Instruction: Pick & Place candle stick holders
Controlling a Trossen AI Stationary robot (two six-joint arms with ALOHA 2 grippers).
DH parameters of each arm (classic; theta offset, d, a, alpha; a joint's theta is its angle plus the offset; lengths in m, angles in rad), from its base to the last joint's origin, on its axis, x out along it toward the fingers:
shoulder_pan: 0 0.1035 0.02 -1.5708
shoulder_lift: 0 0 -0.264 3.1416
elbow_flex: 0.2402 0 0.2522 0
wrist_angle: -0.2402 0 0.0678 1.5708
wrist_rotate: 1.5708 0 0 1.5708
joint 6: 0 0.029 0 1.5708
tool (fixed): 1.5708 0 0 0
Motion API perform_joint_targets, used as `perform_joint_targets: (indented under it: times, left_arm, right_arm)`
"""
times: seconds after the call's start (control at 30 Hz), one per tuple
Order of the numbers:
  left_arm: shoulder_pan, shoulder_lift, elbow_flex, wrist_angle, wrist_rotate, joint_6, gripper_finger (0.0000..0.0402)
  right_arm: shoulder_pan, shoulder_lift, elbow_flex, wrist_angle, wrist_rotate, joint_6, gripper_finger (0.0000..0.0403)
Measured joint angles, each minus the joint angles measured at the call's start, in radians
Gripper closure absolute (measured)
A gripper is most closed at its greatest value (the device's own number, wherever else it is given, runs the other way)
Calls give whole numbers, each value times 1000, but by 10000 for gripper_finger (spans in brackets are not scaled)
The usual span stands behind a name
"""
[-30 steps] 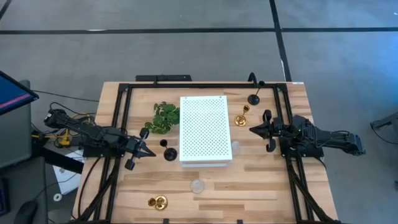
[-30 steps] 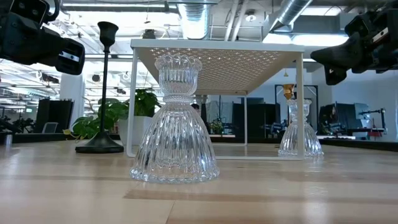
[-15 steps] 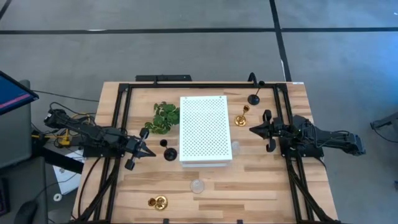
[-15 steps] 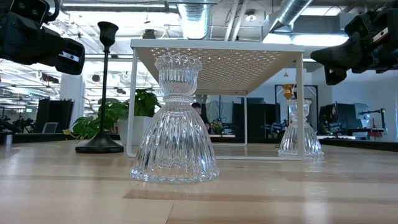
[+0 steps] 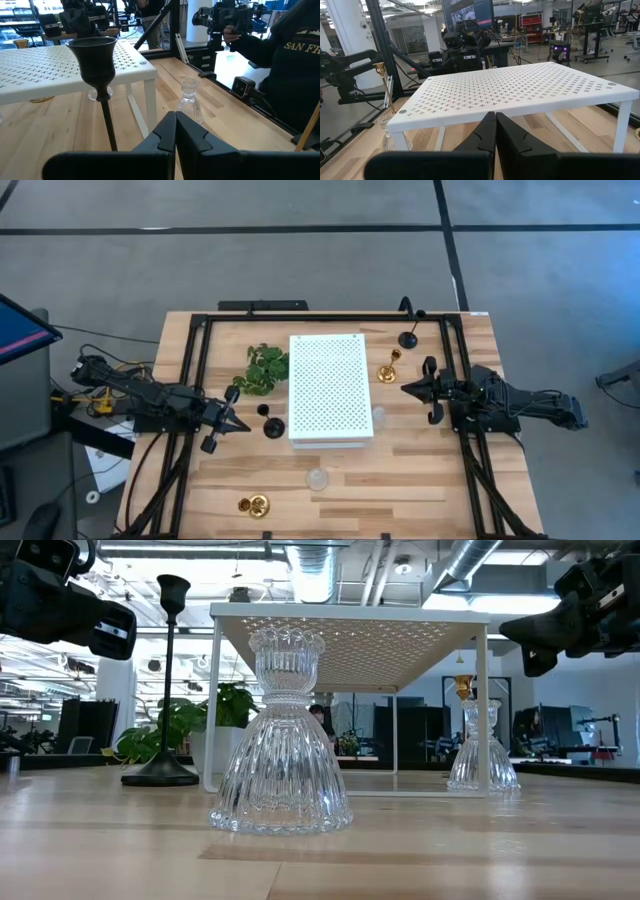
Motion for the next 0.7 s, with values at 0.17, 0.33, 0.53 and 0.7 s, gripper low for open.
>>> perform_joint_targets:
  times: [0.17,0.33,0.53,0.7]
  left_arm:
    - [0,0,0,1,0,0,396]
    - [0,0,0,3,0,0,396]
    - [0,0,0,5,0,0,396]
    - [0,0,0,10,0,0,396]
  right_arm:
    - [0,0,0,0,0,0,403]
    - [0,0,0,0,0,0,403]
    - [0,0,0,0,0,0,403]
    - [0,0,0,0,0,0,403]
